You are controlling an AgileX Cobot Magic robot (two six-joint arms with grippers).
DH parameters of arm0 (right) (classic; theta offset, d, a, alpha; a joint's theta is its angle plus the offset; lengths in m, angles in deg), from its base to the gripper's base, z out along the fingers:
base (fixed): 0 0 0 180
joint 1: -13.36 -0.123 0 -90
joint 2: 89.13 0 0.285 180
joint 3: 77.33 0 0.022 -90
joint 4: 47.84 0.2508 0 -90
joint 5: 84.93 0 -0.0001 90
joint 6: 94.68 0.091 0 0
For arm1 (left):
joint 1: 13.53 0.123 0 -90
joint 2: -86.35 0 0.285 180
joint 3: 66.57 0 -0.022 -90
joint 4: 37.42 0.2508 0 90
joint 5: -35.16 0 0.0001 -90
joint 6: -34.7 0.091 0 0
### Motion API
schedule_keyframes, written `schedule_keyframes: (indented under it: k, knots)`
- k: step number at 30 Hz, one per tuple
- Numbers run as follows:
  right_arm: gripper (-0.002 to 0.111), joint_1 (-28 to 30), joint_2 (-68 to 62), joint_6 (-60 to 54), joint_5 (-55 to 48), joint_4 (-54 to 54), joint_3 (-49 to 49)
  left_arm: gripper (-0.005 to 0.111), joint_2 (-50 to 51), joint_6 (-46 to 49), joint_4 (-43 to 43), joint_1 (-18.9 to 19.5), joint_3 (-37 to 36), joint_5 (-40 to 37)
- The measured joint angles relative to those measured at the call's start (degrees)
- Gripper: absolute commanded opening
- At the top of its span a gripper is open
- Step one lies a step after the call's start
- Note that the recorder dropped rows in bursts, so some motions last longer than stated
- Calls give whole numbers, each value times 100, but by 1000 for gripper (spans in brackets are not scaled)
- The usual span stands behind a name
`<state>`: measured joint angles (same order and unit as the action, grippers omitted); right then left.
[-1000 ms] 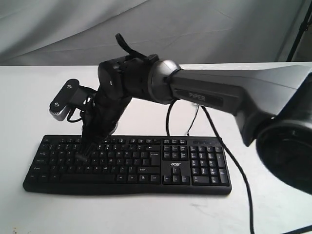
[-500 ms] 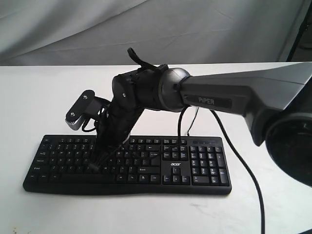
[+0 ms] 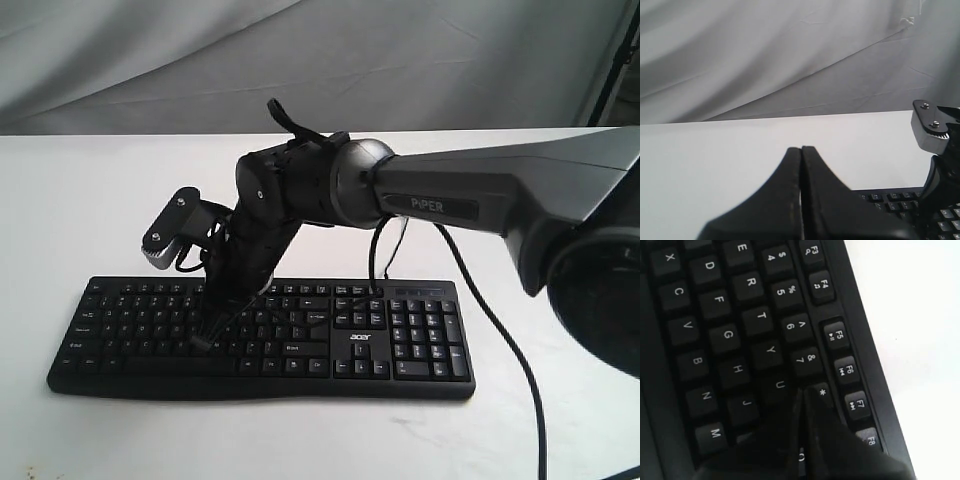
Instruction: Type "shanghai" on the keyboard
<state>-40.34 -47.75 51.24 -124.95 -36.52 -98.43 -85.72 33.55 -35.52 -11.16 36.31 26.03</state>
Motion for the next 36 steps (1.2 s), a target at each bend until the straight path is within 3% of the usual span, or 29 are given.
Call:
schedule_keyframes:
  k: [36]
  knots:
    - [0,0,240,-194,396,122,398,0,0,0,0,0,0,0]
